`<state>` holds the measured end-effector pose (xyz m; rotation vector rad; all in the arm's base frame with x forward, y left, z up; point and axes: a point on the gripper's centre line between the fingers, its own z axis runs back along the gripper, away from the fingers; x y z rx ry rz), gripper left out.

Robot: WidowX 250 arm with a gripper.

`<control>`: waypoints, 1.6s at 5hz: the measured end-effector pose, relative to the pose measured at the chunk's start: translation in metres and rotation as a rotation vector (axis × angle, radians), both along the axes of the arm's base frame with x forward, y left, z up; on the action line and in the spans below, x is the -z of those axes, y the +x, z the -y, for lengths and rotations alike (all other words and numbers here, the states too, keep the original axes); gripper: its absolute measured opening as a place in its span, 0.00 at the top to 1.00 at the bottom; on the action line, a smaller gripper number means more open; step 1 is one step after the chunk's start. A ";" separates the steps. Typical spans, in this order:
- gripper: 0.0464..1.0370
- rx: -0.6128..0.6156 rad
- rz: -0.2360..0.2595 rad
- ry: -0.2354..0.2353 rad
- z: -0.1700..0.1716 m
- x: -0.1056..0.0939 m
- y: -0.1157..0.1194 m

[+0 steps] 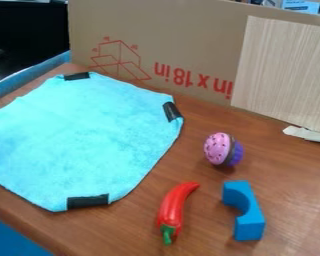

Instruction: Fold the cloth bottom left to the top right

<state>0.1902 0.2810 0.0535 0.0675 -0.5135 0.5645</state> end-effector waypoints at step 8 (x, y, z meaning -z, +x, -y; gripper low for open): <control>0.99 -0.004 -0.044 -0.123 0.052 -0.011 0.023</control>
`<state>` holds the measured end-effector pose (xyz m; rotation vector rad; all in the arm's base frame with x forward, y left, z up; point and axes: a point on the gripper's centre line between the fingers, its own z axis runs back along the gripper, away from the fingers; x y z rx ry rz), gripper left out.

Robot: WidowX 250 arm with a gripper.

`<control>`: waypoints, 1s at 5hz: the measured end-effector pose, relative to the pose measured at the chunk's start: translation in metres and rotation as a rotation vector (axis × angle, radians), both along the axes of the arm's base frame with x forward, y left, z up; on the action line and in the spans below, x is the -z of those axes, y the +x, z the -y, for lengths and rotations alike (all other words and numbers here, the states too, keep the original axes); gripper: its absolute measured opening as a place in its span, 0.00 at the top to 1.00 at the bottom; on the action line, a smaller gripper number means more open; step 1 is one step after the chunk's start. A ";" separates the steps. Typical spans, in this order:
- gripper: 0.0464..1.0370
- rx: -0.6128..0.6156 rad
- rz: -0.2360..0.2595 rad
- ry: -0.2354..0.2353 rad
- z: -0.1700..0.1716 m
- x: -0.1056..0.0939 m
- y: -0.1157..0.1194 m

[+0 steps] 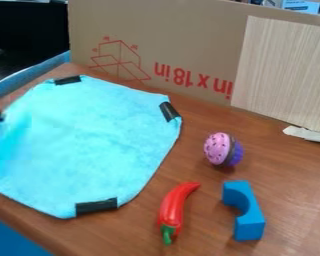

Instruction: Fold the cloth bottom left to the top right

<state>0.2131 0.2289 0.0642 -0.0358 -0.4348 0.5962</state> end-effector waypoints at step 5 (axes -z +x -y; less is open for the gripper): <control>0.99 -0.119 -0.104 0.016 0.123 0.009 0.129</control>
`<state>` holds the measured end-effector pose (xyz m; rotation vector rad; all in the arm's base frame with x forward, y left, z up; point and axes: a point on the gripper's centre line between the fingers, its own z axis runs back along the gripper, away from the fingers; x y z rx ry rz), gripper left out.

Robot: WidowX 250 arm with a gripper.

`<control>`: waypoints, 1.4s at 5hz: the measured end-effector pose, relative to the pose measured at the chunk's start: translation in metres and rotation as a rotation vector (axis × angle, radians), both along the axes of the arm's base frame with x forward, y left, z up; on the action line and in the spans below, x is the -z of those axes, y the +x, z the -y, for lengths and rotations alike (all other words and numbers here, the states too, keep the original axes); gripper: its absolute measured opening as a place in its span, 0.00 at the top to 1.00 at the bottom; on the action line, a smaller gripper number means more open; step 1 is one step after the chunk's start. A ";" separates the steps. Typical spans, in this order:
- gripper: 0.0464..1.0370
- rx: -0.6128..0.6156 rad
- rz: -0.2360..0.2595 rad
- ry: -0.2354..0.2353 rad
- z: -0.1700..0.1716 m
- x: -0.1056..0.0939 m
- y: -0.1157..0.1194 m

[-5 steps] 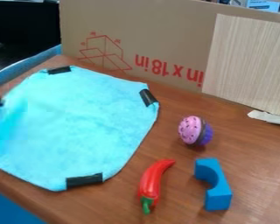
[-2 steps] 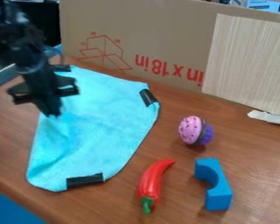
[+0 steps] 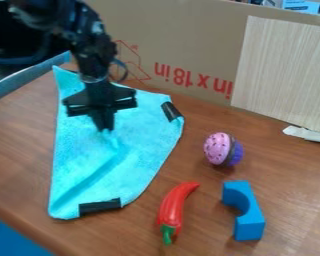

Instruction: Fold the cloth bottom left to the top right

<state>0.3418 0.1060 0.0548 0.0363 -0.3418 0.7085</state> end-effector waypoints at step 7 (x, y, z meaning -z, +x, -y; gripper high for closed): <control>0.97 -0.009 0.066 -0.038 0.061 -0.008 0.073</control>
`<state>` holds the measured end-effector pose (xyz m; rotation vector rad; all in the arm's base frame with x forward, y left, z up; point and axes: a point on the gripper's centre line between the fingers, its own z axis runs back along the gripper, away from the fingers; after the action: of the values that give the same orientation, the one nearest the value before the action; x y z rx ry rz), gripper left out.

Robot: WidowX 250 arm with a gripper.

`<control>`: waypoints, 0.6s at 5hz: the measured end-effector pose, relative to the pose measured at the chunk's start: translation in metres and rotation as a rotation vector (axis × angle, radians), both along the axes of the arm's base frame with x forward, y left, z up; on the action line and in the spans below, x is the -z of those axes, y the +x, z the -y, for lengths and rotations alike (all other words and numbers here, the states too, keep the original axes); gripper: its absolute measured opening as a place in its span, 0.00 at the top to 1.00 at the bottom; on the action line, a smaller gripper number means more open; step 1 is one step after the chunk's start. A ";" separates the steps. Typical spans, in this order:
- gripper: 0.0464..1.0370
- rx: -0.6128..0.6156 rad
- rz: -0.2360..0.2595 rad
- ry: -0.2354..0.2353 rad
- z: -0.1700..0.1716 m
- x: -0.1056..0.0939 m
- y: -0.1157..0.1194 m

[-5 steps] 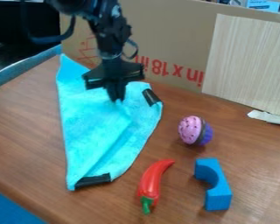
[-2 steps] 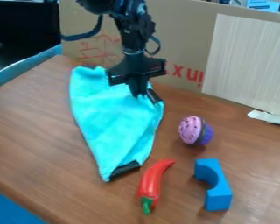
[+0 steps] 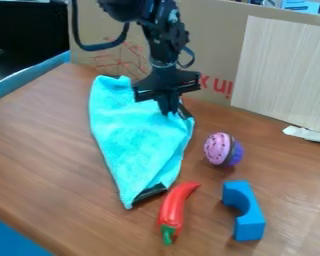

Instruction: Fold the cloth bottom left to the top right

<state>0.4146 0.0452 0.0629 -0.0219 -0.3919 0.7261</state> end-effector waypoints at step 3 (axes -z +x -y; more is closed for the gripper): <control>0.25 0.017 0.006 -0.052 0.004 -0.027 -0.009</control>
<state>0.4056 0.0412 0.0902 -0.0764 -0.3779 0.7195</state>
